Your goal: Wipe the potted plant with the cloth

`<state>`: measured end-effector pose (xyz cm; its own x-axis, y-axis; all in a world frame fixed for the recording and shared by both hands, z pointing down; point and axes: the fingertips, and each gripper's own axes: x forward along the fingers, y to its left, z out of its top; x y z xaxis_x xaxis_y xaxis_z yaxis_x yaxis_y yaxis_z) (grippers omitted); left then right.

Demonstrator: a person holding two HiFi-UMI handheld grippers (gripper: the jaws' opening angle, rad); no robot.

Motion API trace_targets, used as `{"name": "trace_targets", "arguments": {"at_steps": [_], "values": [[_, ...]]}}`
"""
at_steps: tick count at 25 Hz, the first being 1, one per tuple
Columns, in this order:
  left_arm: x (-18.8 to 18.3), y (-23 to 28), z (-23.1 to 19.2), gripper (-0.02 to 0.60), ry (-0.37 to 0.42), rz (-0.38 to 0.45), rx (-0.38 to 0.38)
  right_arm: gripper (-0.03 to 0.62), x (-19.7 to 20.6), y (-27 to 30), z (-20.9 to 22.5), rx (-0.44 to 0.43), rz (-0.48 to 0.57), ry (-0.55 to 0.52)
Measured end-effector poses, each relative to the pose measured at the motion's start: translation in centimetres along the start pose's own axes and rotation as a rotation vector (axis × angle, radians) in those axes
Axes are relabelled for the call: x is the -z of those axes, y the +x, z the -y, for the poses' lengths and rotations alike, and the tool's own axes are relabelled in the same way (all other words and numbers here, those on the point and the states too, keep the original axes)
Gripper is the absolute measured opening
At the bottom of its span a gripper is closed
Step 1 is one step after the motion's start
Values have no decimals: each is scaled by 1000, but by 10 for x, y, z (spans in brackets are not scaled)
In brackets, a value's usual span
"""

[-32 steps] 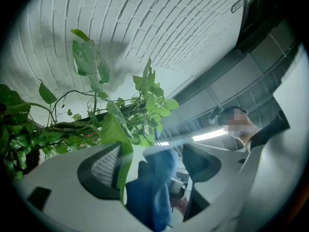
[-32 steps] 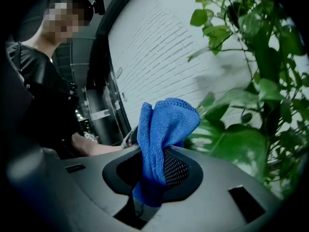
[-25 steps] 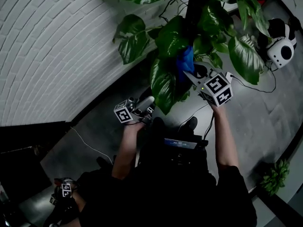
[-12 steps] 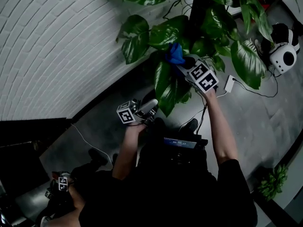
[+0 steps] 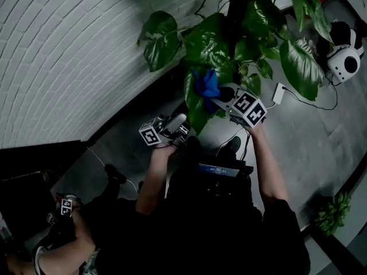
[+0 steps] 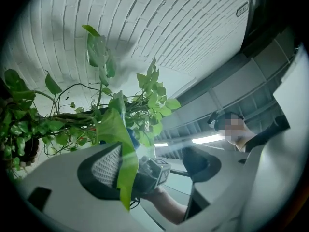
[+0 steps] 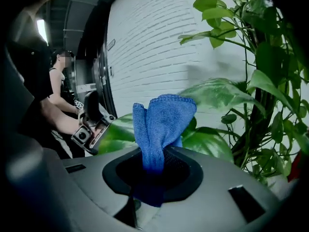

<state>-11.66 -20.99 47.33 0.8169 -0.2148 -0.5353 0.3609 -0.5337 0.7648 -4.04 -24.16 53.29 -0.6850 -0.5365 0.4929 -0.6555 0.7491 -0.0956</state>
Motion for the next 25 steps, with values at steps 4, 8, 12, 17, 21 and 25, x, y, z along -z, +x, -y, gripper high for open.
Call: {"name": "trace_targets", "arguments": {"at_steps": [4, 8, 12, 17, 21, 25], "values": [[-3, 5, 6, 383, -26, 27, 35, 106, 12, -3, -35, -50, 33, 16], [-4, 9, 8, 383, -47, 35, 56, 107, 25, -6, -66, -84, 53, 11], [-3, 12, 9, 383, -53, 34, 59, 107, 44, -6, -96, -124, 41, 2], [0, 10, 5, 383, -52, 37, 44, 107, 55, -17, -119, -183, 54, 2], [7, 1, -2, 383, -36, 24, 6, 107, 38, -51, -94, -133, 162, 64], [27, -13, -18, 383, 27, -13, -84, 107, 19, -96, -25, 36, 223, 17]]}}
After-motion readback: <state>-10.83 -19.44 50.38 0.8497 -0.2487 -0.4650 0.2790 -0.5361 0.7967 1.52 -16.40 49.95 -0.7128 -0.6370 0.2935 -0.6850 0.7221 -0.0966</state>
